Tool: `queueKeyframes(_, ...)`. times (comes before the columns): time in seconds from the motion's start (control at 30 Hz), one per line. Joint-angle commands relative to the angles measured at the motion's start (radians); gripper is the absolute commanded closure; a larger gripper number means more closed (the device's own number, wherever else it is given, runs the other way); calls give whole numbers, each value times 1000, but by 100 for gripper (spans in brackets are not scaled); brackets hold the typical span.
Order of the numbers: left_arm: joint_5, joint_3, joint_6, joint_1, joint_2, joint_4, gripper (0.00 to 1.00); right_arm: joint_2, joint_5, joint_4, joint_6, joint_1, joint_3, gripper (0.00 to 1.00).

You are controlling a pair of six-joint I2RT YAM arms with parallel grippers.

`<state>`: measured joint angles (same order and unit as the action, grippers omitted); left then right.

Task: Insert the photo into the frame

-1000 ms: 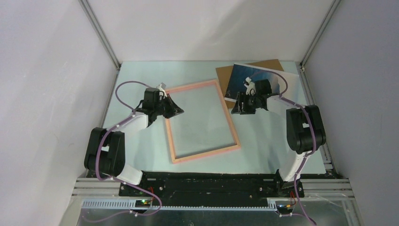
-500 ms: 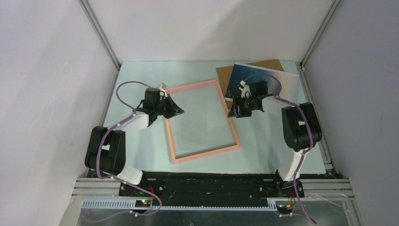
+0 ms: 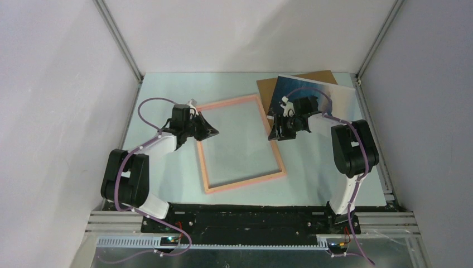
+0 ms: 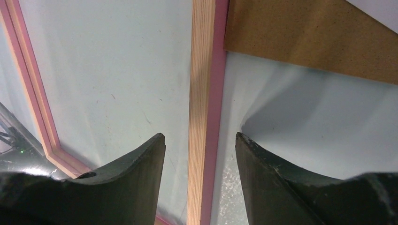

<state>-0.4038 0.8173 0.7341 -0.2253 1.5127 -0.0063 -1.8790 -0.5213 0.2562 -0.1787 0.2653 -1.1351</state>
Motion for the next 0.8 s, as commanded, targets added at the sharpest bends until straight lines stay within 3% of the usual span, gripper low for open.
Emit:
queueKeyframes(0.0, -34, -10, 31, -17, -2, 55, 100, -12, -26, -9, 18, 6, -32, 40)
queueKeyframes(0.77, -4, -90, 120, -43, -27, 101, 100, -28, -35, 3, 4, 9, -33, 44)
